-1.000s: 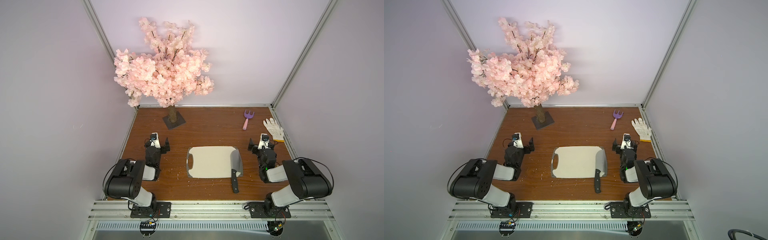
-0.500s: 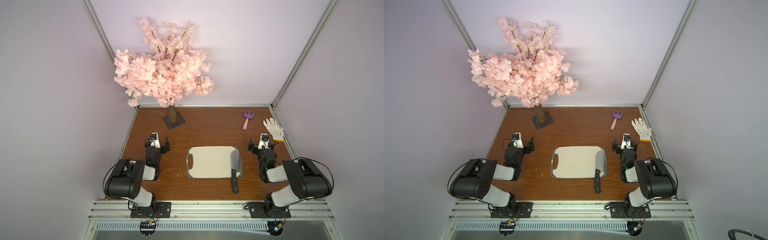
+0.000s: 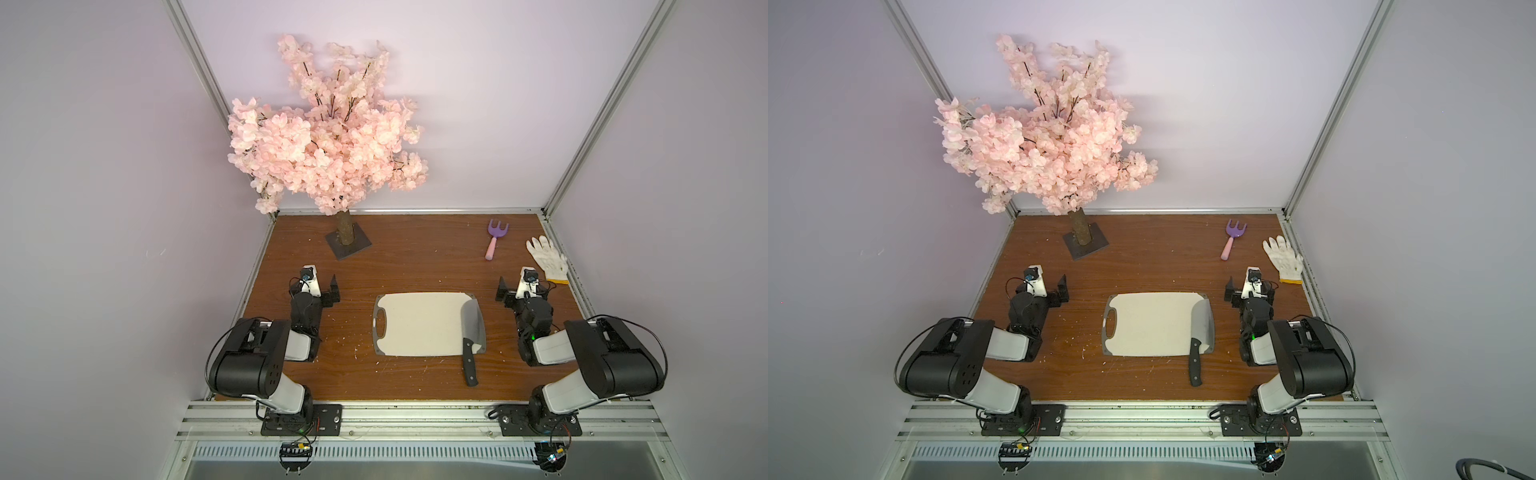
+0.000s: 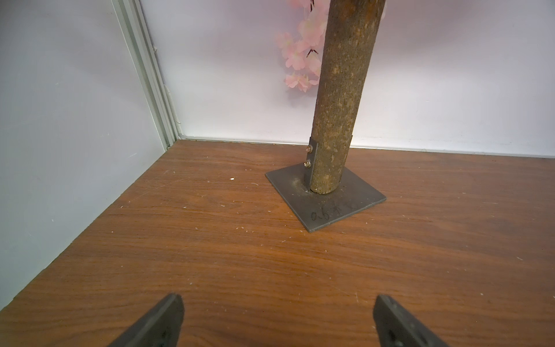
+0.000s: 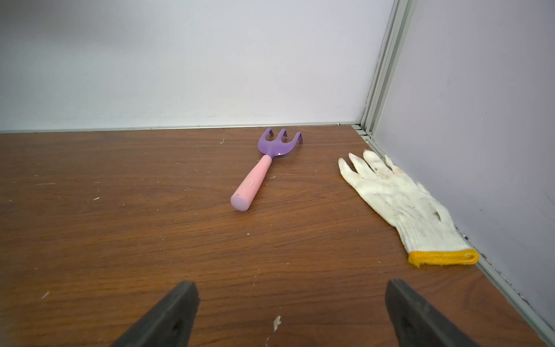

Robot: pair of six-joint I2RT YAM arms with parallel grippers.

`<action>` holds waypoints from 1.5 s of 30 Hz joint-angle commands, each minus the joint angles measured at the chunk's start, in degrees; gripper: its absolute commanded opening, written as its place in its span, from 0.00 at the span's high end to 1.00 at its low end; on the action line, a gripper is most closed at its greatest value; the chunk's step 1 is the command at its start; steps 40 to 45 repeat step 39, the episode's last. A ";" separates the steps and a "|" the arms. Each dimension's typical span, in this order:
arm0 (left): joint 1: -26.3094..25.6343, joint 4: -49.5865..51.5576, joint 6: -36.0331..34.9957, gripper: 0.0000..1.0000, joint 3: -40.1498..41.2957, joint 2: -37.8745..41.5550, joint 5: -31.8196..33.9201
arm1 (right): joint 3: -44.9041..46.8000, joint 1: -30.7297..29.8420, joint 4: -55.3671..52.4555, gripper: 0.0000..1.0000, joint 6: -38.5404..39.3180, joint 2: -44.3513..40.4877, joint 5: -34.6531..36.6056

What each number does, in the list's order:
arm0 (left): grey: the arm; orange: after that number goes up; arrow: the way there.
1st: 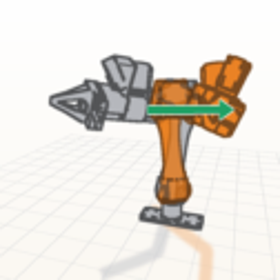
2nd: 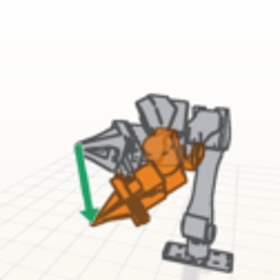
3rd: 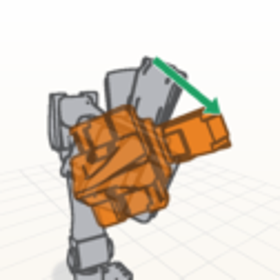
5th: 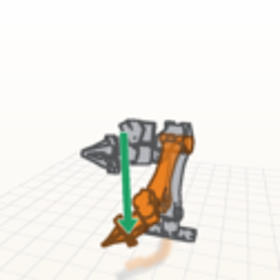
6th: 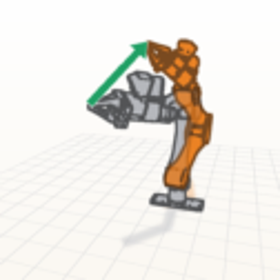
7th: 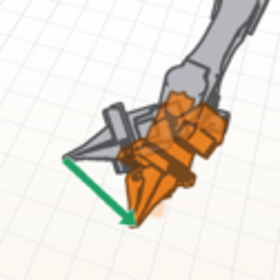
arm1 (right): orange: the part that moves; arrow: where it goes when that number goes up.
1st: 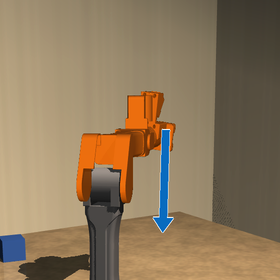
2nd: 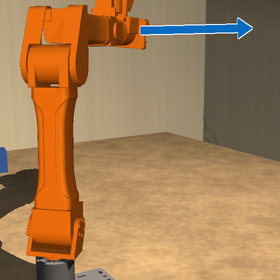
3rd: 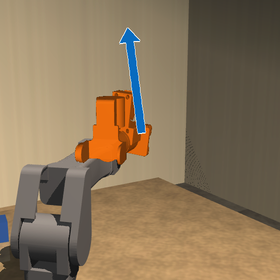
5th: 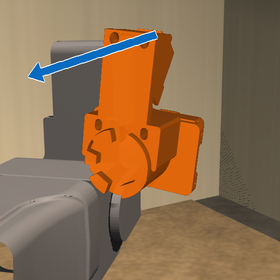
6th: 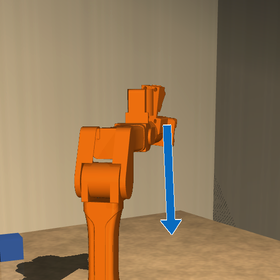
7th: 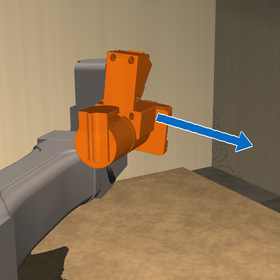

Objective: Align the knife with the edge of the cutting board
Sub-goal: Reset both arms

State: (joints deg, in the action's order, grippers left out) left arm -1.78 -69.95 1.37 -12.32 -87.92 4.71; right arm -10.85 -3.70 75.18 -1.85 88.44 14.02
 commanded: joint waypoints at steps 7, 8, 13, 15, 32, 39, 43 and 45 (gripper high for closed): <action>0.51 -1.41 -0.40 0.01 -0.27 0.39 0.41 | -0.05 -0.07 2.38 0.01 0.13 -0.64 1.10; 0.48 -1.41 -0.41 0.01 -0.25 0.43 0.41 | -0.05 -0.07 2.39 0.01 0.14 -0.64 1.10; 0.51 -1.41 -0.46 0.01 -0.35 0.45 0.39 | -0.05 -0.08 2.34 0.01 0.10 -0.64 1.07; 0.46 -1.43 -0.40 0.01 -0.36 0.39 0.39 | -0.05 -0.07 2.37 0.01 0.14 -0.64 1.09; 0.52 -1.41 -0.47 0.01 -0.27 0.38 0.39 | -0.37 -0.11 2.01 0.01 0.22 -0.41 0.97; 0.49 -1.43 -0.46 0.01 -0.29 0.40 0.39 | -0.21 -0.27 1.97 0.01 0.28 -0.59 0.93; 0.49 -1.43 -0.46 0.01 -0.29 0.40 0.39 | -0.21 -0.27 1.97 0.01 0.28 -0.59 0.93; 0.49 -1.43 -0.46 0.01 -0.29 0.40 0.39 | -0.21 -0.27 1.97 0.01 0.28 -0.59 0.93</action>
